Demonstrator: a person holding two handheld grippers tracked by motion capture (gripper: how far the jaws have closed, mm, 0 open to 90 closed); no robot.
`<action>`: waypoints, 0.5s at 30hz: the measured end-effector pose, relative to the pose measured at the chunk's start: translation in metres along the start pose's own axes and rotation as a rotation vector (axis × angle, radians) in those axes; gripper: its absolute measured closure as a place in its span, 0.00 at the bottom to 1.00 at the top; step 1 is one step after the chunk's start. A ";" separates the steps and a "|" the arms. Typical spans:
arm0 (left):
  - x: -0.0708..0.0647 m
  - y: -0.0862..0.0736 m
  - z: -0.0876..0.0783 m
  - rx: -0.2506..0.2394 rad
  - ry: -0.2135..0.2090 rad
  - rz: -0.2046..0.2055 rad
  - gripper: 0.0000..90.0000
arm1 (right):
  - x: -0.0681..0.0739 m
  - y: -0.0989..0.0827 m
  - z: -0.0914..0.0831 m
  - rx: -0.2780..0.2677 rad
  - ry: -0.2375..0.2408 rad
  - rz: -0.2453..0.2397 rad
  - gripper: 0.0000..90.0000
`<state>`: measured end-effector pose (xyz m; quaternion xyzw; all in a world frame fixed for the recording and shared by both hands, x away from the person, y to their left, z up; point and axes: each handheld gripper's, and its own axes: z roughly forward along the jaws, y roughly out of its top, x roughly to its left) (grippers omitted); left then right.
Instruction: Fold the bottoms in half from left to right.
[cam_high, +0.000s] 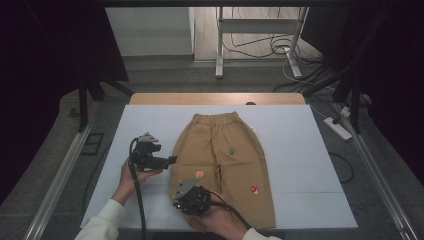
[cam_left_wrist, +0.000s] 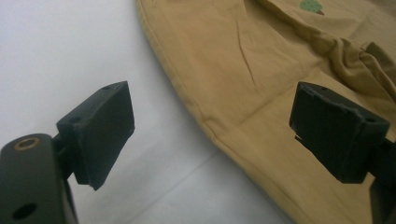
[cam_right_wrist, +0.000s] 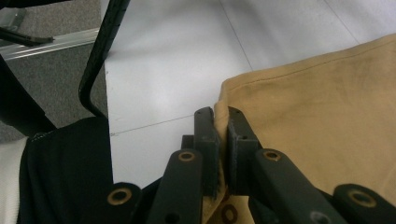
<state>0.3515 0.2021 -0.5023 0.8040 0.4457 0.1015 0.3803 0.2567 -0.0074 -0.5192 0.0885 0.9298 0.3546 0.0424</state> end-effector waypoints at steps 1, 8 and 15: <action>0.001 0.002 0.002 0.006 -0.005 -0.002 0.15 | 0.000 0.000 0.000 0.002 0.000 0.000 0.94; 0.006 0.012 0.011 0.020 -0.012 -0.004 0.15 | 0.001 -0.001 0.000 0.002 0.003 0.003 0.94; 0.008 0.022 0.019 0.018 -0.018 -0.005 0.15 | 0.000 -0.002 -0.001 0.007 0.003 0.002 0.94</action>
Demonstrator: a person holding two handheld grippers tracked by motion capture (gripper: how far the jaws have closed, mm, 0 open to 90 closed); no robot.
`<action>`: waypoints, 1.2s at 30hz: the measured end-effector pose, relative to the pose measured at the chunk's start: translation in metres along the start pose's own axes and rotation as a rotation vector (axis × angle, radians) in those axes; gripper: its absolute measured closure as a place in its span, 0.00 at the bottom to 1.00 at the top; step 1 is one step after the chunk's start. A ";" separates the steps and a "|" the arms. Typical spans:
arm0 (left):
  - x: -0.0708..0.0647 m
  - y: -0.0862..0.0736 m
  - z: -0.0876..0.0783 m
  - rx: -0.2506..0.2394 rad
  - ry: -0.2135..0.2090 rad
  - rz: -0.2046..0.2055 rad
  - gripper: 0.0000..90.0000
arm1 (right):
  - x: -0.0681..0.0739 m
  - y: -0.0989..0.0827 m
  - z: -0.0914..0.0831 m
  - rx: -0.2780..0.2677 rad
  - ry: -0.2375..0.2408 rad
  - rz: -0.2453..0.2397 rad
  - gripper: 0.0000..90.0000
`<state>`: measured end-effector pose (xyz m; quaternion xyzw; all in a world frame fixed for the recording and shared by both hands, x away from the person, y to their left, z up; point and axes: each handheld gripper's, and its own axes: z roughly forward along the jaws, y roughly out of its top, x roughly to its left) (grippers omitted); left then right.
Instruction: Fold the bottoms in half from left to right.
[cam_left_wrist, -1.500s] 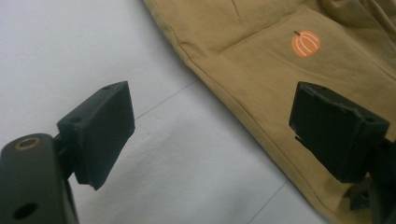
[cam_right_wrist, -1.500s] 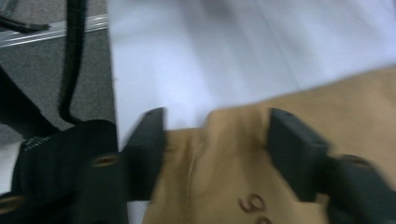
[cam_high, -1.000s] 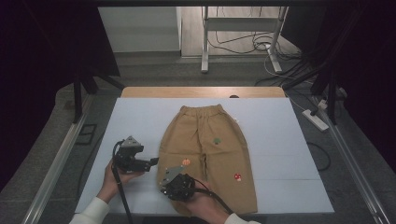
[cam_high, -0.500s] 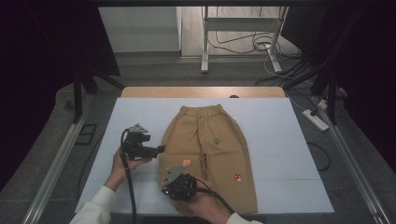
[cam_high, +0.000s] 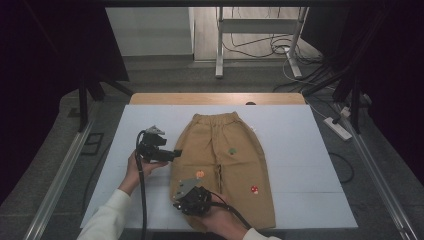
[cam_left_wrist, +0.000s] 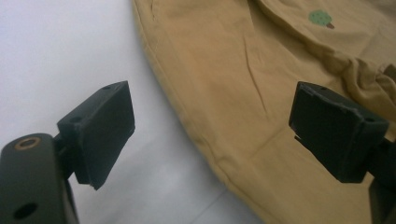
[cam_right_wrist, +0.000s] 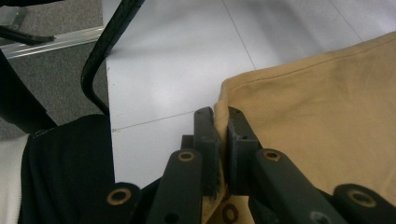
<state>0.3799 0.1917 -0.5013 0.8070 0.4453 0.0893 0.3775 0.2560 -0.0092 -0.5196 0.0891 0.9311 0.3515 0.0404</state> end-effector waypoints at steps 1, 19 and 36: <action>0.000 0.001 0.001 0.001 -0.001 -0.001 0.16 | 0.000 0.000 0.001 -0.005 0.000 0.002 0.94; 0.017 0.024 0.020 0.013 0.014 -0.020 0.16 | 0.001 -0.001 0.001 0.001 -0.001 0.000 0.94; 0.023 0.035 0.042 0.053 0.032 -0.014 0.19 | 0.001 -0.002 0.002 0.010 -0.004 -0.006 0.94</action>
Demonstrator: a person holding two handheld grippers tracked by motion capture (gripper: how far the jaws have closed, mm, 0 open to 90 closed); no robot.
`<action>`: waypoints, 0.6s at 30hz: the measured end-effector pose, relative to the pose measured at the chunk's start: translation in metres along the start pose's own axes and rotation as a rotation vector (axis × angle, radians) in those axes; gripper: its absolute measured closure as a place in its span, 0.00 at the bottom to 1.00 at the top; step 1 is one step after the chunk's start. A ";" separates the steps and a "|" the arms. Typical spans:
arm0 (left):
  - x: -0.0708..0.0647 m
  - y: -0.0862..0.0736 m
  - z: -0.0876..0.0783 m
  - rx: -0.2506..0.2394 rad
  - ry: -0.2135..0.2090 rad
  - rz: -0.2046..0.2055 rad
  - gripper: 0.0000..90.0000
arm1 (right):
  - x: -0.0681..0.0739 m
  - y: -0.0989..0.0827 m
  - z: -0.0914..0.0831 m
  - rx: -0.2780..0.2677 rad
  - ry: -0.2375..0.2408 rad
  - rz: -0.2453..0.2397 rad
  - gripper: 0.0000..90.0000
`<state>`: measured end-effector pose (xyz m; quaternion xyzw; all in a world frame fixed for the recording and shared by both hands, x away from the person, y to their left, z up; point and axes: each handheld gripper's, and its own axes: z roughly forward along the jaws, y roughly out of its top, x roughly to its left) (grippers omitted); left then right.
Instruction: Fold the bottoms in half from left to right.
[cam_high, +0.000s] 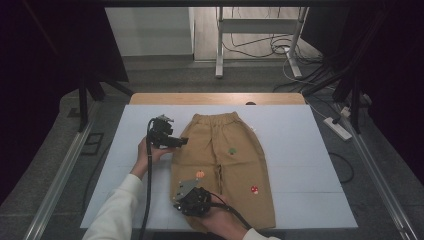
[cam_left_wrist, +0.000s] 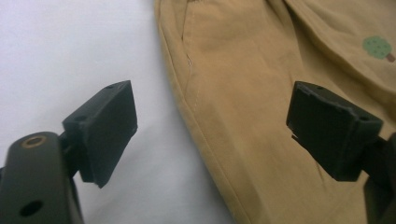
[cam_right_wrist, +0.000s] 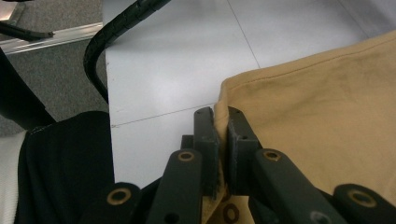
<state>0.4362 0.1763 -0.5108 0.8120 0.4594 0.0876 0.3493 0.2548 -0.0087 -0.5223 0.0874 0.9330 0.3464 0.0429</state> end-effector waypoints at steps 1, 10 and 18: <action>0.000 0.000 0.002 0.004 -0.003 0.001 0.21 | 0.000 0.000 0.000 0.002 0.000 -0.002 0.94; -0.004 0.001 0.019 0.066 -0.022 0.007 0.26 | 0.000 0.000 0.000 -0.003 0.000 -0.001 0.94; -0.006 -0.001 0.026 0.108 -0.046 0.011 0.45 | 0.000 -0.001 -0.001 -0.007 0.002 0.003 0.94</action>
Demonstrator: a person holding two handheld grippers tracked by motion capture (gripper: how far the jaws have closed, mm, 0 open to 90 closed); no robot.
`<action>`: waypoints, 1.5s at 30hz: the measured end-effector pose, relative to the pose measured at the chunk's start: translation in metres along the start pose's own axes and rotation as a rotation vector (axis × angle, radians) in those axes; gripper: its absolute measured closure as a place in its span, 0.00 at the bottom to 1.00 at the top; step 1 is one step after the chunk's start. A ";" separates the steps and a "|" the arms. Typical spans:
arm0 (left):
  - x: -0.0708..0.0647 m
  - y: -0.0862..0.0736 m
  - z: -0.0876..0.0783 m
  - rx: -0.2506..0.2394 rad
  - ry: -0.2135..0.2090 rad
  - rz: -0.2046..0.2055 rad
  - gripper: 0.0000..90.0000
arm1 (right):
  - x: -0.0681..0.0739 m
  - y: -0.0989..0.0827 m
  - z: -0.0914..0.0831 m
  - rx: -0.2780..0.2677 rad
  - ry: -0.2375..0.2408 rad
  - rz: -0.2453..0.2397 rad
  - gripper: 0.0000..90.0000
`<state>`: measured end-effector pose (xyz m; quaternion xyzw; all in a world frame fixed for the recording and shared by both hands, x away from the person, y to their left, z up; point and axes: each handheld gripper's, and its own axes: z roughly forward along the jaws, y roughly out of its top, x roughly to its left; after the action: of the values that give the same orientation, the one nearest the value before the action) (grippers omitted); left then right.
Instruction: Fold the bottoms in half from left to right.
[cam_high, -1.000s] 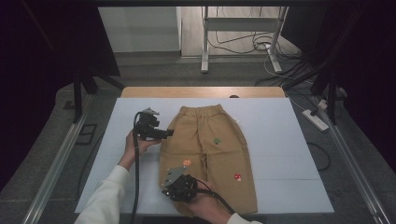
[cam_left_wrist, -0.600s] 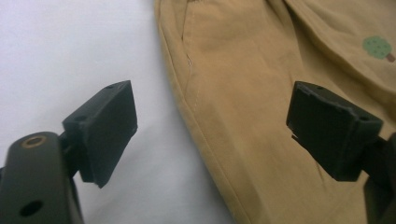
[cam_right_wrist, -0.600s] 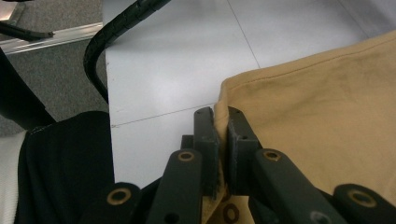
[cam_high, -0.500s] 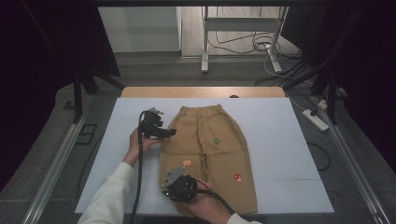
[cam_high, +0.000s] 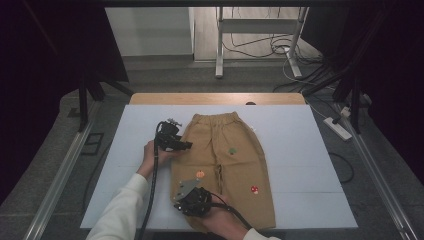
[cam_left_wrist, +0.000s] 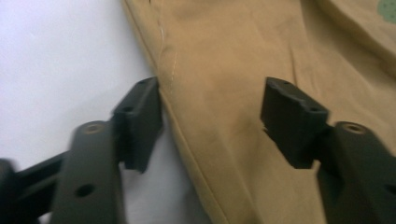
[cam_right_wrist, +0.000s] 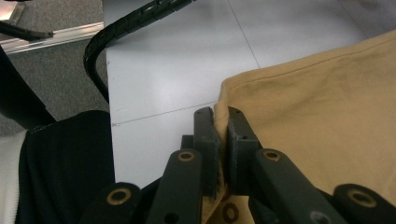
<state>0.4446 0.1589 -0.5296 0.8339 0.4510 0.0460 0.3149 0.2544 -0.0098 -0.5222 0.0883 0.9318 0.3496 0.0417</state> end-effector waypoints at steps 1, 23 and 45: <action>0.001 -0.001 -0.001 -0.005 0.003 -0.003 0.48 | 0.000 0.000 0.000 0.001 0.000 -0.001 0.94; 0.000 0.000 -0.021 -0.076 -0.130 -0.008 0.93 | -0.001 0.003 -0.007 -0.013 0.009 -0.007 0.94; 0.009 -0.001 -0.038 -0.128 -0.140 -0.059 0.93 | -0.002 0.009 -0.020 -0.057 0.012 -0.007 0.94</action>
<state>0.4351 0.1844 -0.5011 0.7996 0.4484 0.0068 0.3994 0.2547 -0.0163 -0.5010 0.0815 0.9220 0.3765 0.0397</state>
